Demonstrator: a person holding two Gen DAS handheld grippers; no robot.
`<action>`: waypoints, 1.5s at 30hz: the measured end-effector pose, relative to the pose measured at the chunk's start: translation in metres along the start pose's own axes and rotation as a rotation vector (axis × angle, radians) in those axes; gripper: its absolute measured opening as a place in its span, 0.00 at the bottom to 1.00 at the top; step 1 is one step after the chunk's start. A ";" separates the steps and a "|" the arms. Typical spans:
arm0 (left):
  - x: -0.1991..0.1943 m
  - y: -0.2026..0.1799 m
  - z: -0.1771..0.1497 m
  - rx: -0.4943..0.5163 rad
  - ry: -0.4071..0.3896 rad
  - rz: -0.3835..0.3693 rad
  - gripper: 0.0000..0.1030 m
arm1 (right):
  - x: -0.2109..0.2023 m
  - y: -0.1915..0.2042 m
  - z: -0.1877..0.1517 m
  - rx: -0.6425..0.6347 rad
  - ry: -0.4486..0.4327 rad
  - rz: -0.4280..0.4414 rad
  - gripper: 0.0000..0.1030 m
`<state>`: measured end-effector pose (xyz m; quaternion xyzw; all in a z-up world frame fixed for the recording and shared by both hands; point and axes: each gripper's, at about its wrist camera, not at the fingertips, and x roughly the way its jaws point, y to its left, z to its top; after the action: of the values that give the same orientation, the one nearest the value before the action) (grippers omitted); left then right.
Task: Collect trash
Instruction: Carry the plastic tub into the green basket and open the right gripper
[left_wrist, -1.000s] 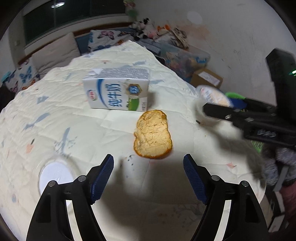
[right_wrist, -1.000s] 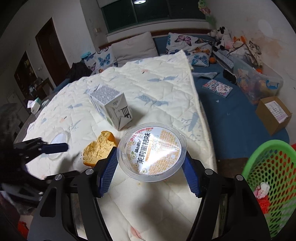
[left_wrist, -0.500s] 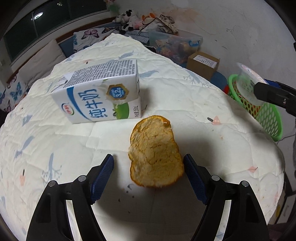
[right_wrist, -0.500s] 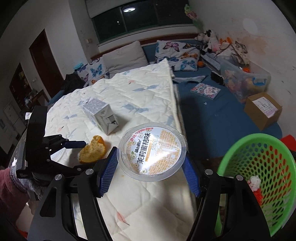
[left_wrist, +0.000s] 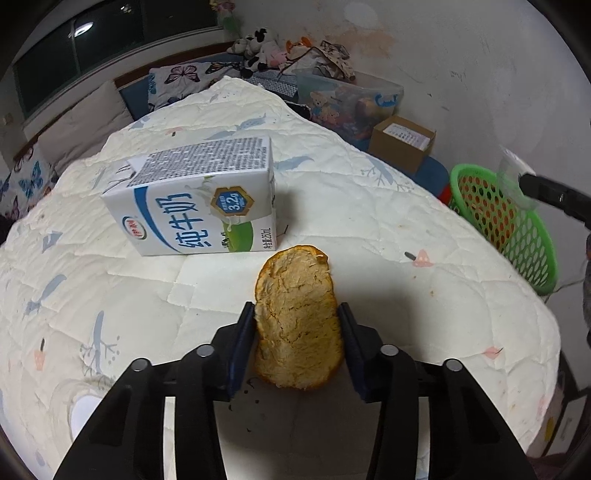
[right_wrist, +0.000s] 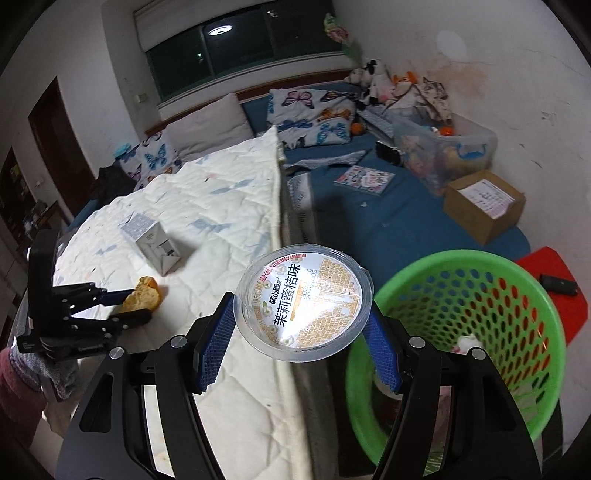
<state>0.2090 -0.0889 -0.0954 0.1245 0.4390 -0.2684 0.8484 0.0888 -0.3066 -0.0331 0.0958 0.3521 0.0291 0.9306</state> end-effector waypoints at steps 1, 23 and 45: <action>-0.001 0.001 0.000 -0.008 -0.001 -0.004 0.39 | -0.001 -0.002 0.000 0.003 -0.003 -0.004 0.65; 0.003 -0.008 -0.008 0.035 0.023 0.006 0.56 | -0.006 -0.053 -0.002 0.069 -0.003 -0.104 0.65; -0.032 -0.014 0.005 -0.024 -0.055 -0.059 0.29 | 0.010 -0.121 -0.009 0.141 0.050 -0.254 0.70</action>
<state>0.1894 -0.0918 -0.0666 0.0936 0.4222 -0.2913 0.8533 0.0892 -0.4221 -0.0700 0.1149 0.3855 -0.1112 0.9088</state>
